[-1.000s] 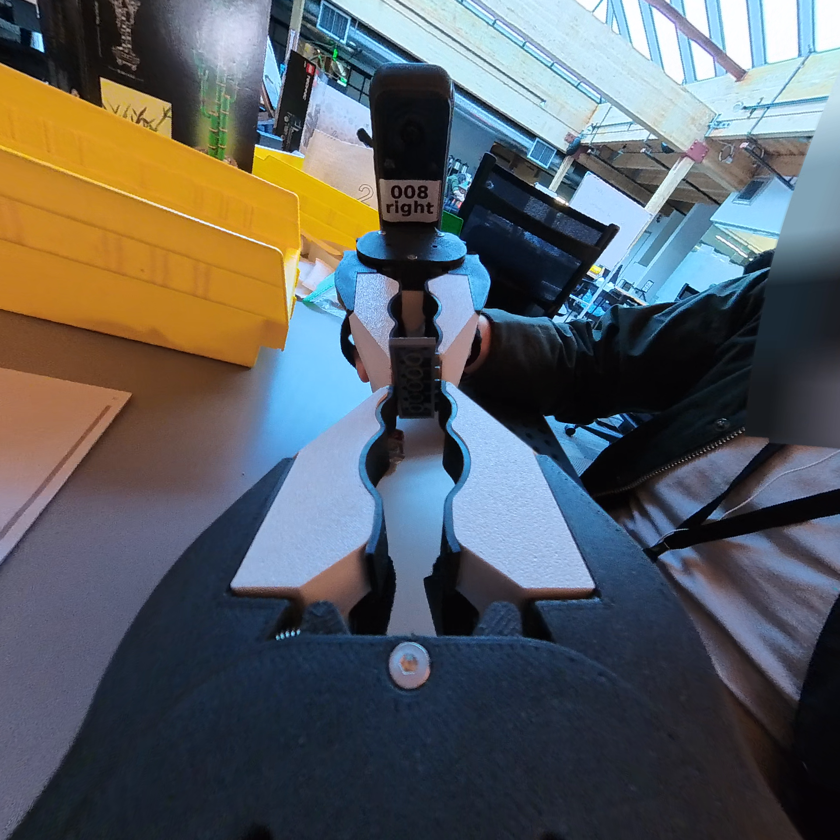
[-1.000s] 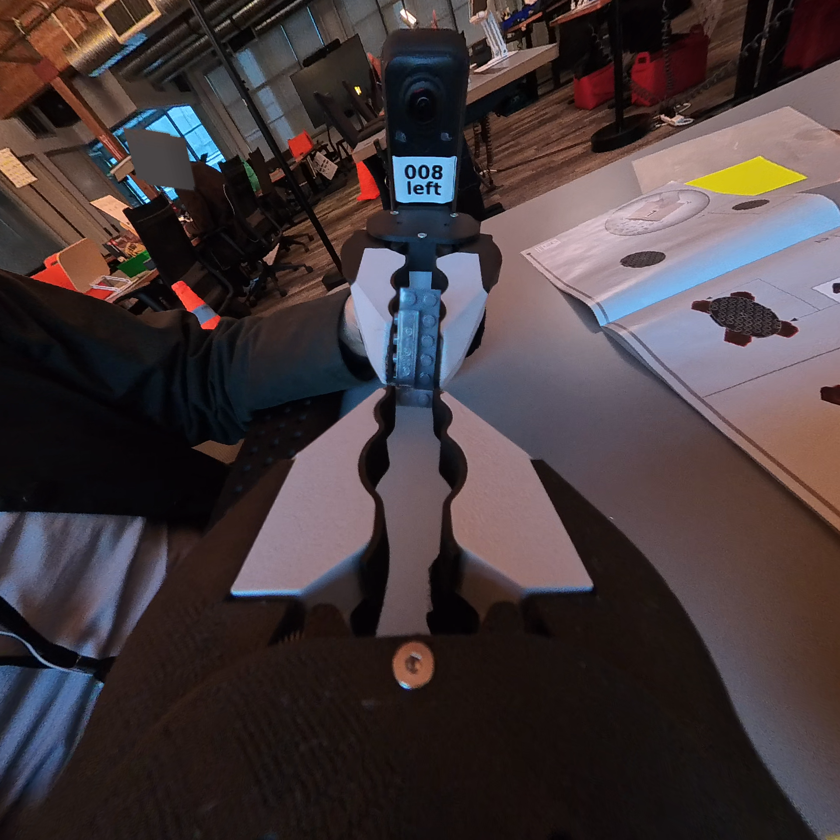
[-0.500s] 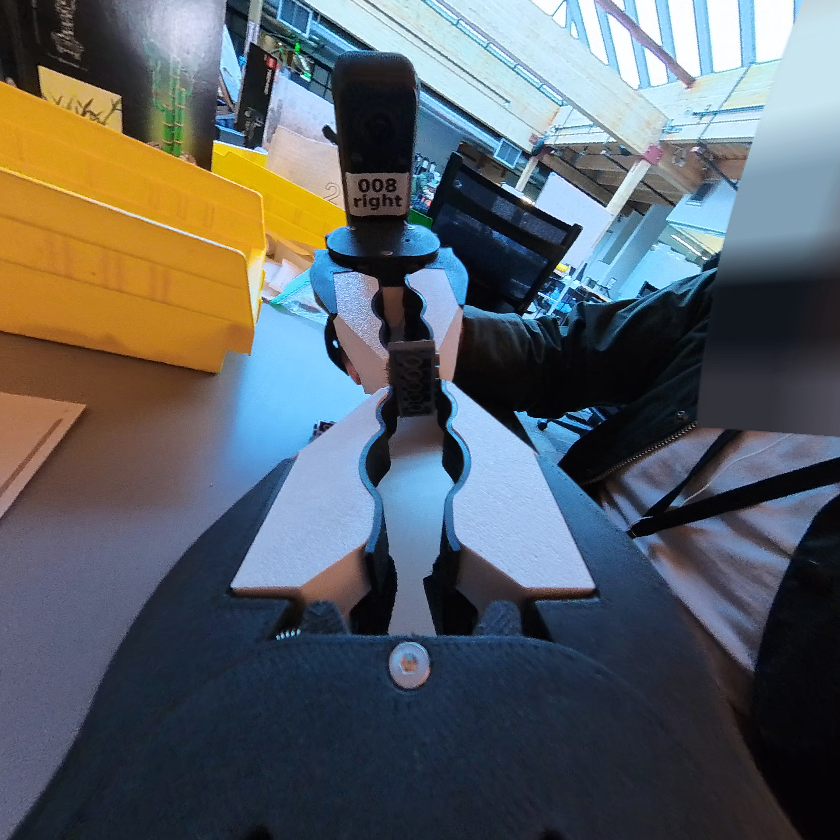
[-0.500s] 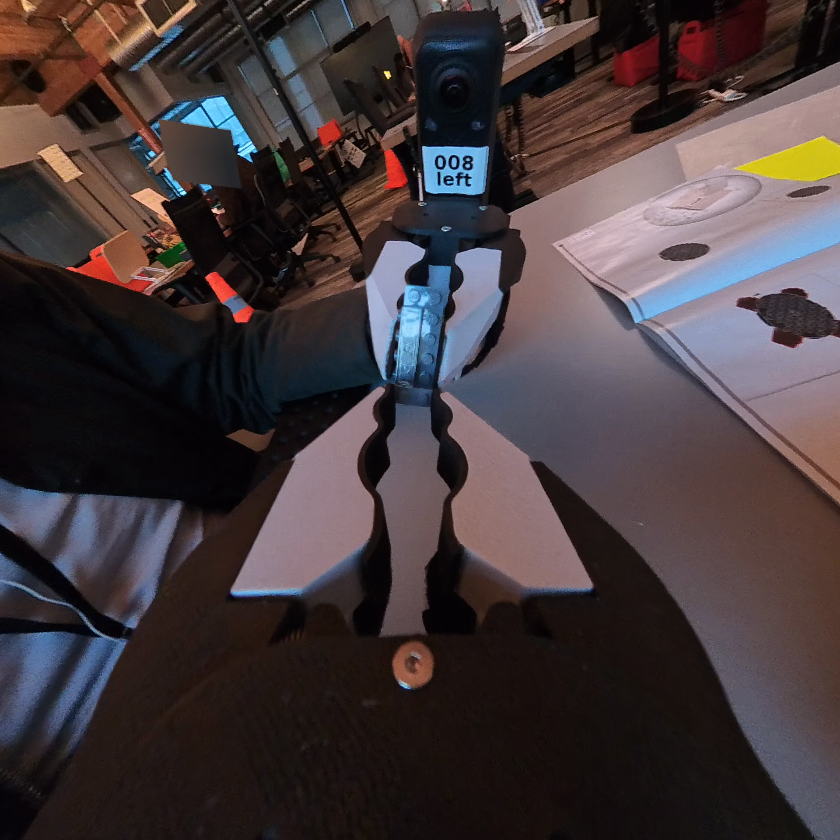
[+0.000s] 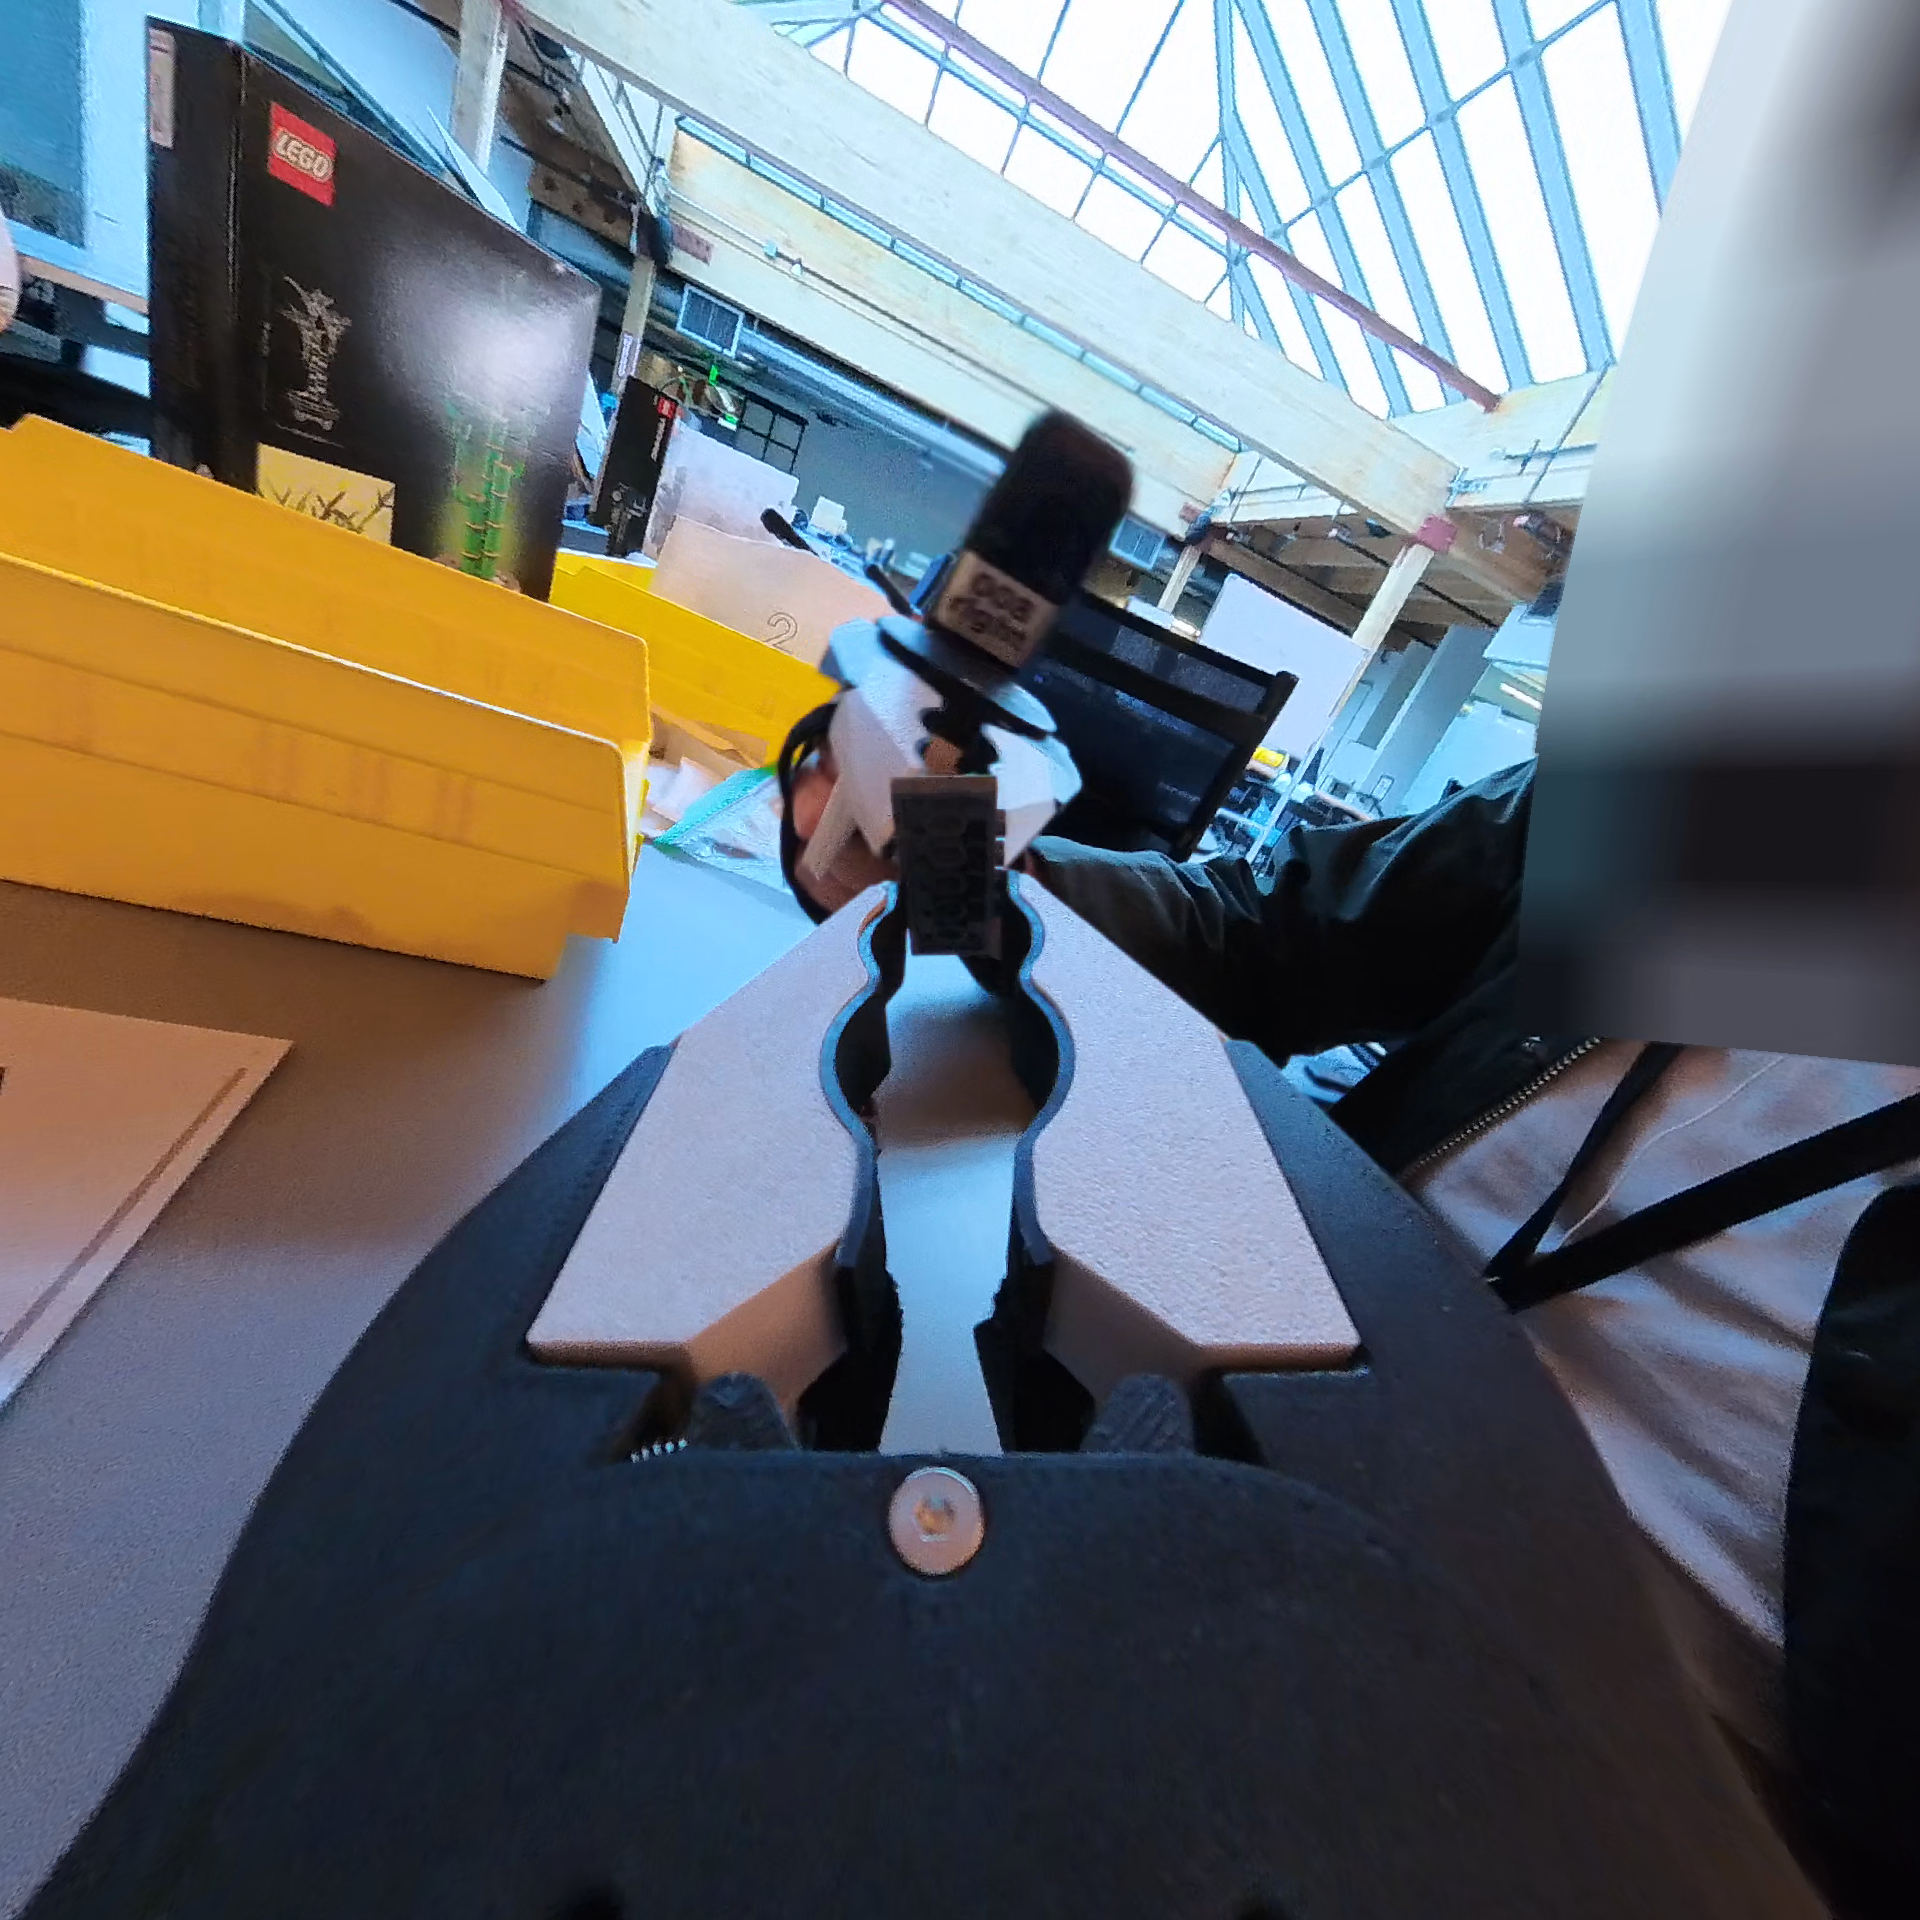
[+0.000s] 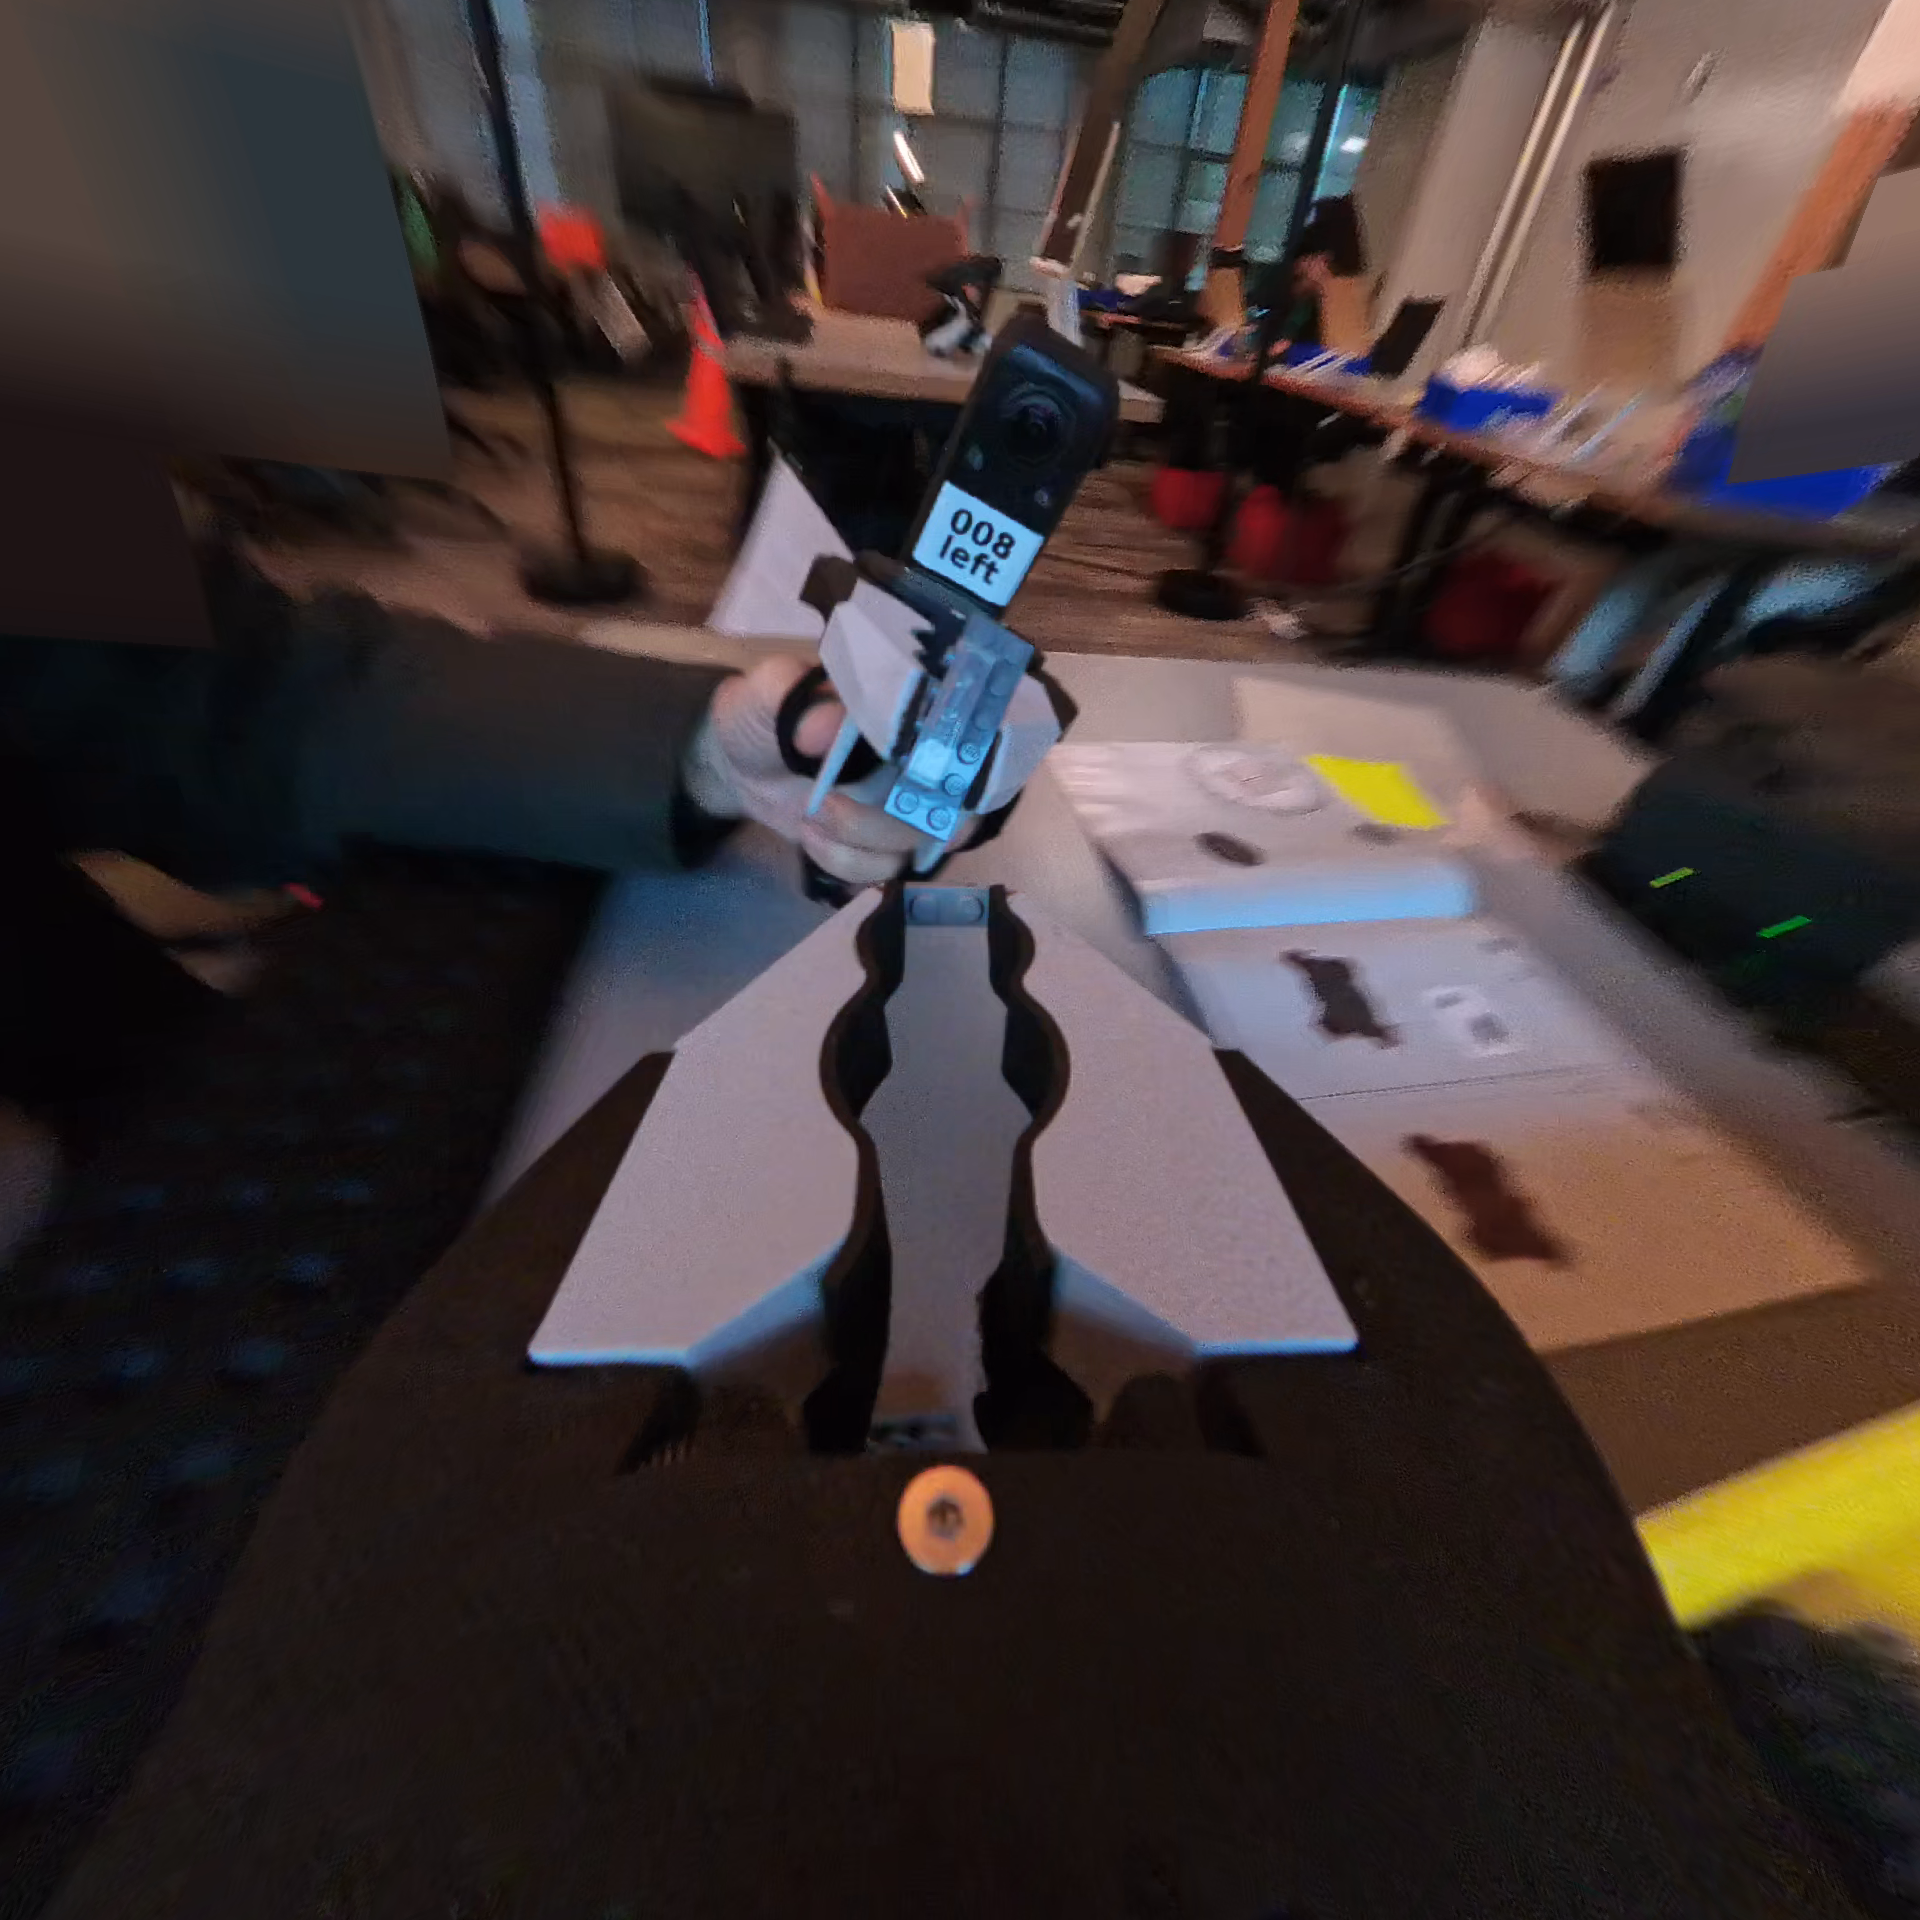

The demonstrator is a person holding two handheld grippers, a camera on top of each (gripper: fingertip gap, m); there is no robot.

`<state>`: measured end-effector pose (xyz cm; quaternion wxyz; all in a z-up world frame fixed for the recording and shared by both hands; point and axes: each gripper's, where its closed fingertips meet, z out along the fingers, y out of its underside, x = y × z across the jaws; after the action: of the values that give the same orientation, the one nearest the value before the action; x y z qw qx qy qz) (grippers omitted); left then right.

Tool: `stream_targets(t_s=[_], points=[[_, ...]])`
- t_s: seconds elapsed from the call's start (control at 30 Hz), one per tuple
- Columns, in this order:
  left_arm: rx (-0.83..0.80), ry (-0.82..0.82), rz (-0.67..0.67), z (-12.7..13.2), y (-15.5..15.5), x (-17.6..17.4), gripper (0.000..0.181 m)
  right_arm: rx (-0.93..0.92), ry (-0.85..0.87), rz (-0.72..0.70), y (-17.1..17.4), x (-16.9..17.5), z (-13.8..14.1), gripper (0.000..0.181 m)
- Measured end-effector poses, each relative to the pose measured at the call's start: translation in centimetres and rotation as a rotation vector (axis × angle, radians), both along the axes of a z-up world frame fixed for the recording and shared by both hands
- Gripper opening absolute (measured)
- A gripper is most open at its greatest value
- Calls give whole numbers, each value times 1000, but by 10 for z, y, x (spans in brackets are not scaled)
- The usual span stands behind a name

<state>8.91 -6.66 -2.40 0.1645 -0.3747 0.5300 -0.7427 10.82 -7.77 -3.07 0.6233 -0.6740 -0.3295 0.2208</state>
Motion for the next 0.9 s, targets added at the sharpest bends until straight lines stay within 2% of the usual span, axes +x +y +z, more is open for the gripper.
stream_targets(t_s=[0.07, 0.13, 0.27, 0.37, 0.47, 0.53, 0.6, 0.63, 0.7, 0.73, 0.8, 0.83, 0.9], points=[[-19, 7, -9, -1, 0, 0, 15, 109, -146, -60, -3, 0, 4, 15], [-9, 30, -14, -6, -2, 3, 15, 163, -216, -92, -5, 0, 6, 14], [11, 63, -37, -14, -9, 5, 15, 177, -323, -125, -2, 1, -3, 15], [13, 72, -40, -16, -9, 6, 15, 178, -321, -121, -2, 1, -3, 15], [-1, 69, -36, -15, -8, 6, 15, 196, -208, -136, -3, 13, 13, 15], [-18, 64, -41, -12, -7, 5, 16, 215, -66, -327, 6, 58, 38, 15], [-45, 60, -61, -9, -8, 4, 16, 209, 103, -649, 8, 137, 54, 14], [-54, 65, -71, -9, -9, 3, 16, 169, 162, -778, 6, 172, 51, 14], [-62, 91, -98, -12, -13, 4, 16, -2, 178, -944, 5, 221, 20, 14], [-64, 110, -114, -15, -15, 4, 16, -86, 155, -997, 6, 235, 2, 14], [-56, 154, -139, -23, -21, 6, 16, -211, 131, -1022, 10, 245, -25, 34], [-50, 174, -150, -27, -24, 6, 16, -232, 145, -1029, 11, 249, -29, 41], [-44, 201, -168, -32, -28, 7, 16, -163, 246, -1001, 9, 250, -13, 41]])
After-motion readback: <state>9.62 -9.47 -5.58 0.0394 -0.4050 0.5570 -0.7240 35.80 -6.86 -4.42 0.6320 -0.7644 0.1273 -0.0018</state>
